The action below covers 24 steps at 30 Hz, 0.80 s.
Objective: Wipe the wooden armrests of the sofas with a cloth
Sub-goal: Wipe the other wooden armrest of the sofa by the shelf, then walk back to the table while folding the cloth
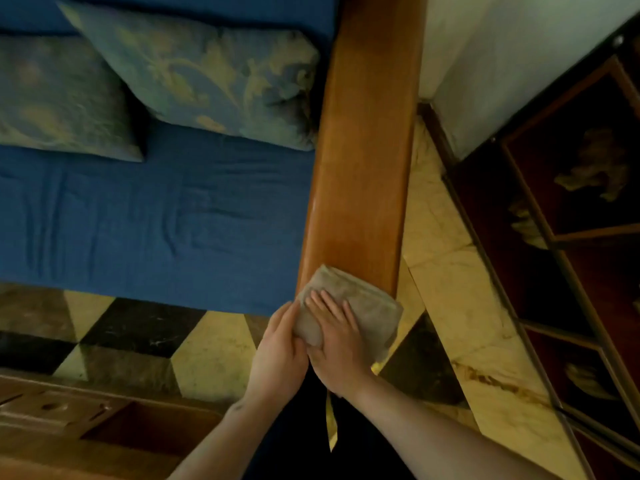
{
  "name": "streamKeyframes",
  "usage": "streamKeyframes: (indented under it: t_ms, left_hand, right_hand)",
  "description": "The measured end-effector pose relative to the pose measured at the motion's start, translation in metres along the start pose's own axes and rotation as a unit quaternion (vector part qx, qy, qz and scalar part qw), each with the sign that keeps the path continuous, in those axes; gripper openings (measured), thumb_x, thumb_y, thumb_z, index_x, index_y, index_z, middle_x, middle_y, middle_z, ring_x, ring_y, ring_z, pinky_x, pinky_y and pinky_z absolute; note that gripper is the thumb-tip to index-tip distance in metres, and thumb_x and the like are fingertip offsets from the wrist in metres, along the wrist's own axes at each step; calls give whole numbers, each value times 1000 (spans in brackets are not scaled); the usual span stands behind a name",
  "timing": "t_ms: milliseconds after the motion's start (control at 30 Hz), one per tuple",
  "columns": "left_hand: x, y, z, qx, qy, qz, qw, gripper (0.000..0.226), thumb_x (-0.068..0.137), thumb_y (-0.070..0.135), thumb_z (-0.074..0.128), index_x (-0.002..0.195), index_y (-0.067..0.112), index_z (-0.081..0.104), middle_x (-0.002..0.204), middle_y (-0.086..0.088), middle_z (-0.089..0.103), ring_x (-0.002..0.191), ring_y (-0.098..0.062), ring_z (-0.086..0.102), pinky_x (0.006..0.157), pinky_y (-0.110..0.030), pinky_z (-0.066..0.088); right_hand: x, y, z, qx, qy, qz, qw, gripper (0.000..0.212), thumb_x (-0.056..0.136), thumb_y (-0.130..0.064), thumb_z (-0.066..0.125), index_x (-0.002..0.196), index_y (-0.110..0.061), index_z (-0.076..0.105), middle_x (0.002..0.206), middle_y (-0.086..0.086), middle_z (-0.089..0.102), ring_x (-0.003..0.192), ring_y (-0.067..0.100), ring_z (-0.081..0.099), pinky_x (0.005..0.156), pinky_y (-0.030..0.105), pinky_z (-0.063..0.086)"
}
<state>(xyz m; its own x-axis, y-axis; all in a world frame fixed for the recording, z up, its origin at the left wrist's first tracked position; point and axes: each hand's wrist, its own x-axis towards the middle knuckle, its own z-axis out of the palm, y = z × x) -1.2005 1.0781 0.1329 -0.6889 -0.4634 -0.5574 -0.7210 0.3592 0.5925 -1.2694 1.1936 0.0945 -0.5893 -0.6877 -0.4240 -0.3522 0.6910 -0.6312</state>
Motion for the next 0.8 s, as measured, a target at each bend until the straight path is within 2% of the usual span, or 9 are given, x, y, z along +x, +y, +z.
streamKeyframes:
  t_ms: [67, 167, 233, 300, 400, 500, 600, 733, 800]
  left_hand:
    - [-13, 0, -11, -118, 90, -102, 984, 44, 101, 28, 54, 144, 25, 48, 140, 9, 52, 120, 1, 49, 99, -16, 40]
    - [-39, 3, -42, -263, 153, -241, 921, 19, 100, 32, 57, 119, 29, 55, 121, 3, 65, 101, -5, 61, 81, -27, 49]
    - [-61, -3, -65, -365, 158, -319, 860, 25, 98, 37, 58, 118, 21, 57, 114, -2, 67, 99, -14, 65, 82, -35, 54]
    - [-78, -6, -93, -484, 149, -359, 784, 42, 93, 49, 63, 120, 18, 59, 114, -8, 71, 102, -25, 69, 88, -43, 58]
    - [-102, -10, -138, -698, 77, -326, 633, 75, 72, 69, 76, 117, 10, 71, 114, -14, 76, 108, -34, 72, 97, -48, 56]
    - [-134, -21, -191, -866, -6, -148, 478, 91, 65, 58, 86, 129, -3, 66, 138, -25, 62, 128, -45, 58, 110, -55, 44]
    - [-166, -54, -234, -903, 55, -56, 422, 77, 79, 35, 83, 144, 6, 53, 143, -23, 58, 129, -43, 58, 98, -53, 53]
    - [-182, -95, -272, -907, 136, -14, 399, 68, 67, 15, 94, 130, 9, 69, 142, -20, 60, 128, -40, 60, 105, -54, 50]
    - [-189, -133, -304, -911, 176, 6, 373, 57, 69, 15, 90, 123, 11, 73, 138, -17, 64, 122, -36, 65, 97, -52, 56]
  right_hand:
    - [5, -29, -18, 265, -2, 150, 953, 70, 88, -61, 39, 146, -27, 56, 145, -18, 53, 137, -5, 45, 123, 32, 26]
    - [16, -80, -50, 500, 35, 283, 818, 39, 99, -41, 60, 131, -18, 68, 124, -2, 71, 110, 12, 66, 99, 31, 43]
    - [19, -118, -68, 587, 6, 307, 749, 32, 98, -40, 65, 116, -15, 76, 107, 10, 80, 92, 25, 77, 86, 36, 55]
    - [17, -163, -84, 638, -46, 277, 717, 36, 98, -43, 63, 102, -14, 83, 103, 15, 81, 86, 29, 80, 77, 39, 62]
    - [15, -222, -90, 678, -120, 227, 689, 46, 98, -49, 58, 110, -12, 83, 117, 21, 77, 100, 36, 78, 75, 44, 65]
    - [9, -301, -87, 671, -170, 183, 698, 51, 98, -51, 55, 120, -12, 79, 122, 23, 75, 108, 40, 75, 85, 50, 62]
    - [4, -378, -65, 671, -228, 145, 690, 49, 97, -49, 56, 121, -11, 77, 119, 22, 76, 103, 38, 77, 89, 51, 63]
    - [16, -440, -33, 666, -261, 114, 690, 48, 96, -47, 58, 122, -12, 77, 121, 20, 75, 104, 37, 76, 92, 51, 61]
    - [23, -489, -1, 649, -264, 118, 704, 50, 96, -46, 57, 127, -12, 76, 127, 20, 73, 114, 38, 73, 100, 53, 57]
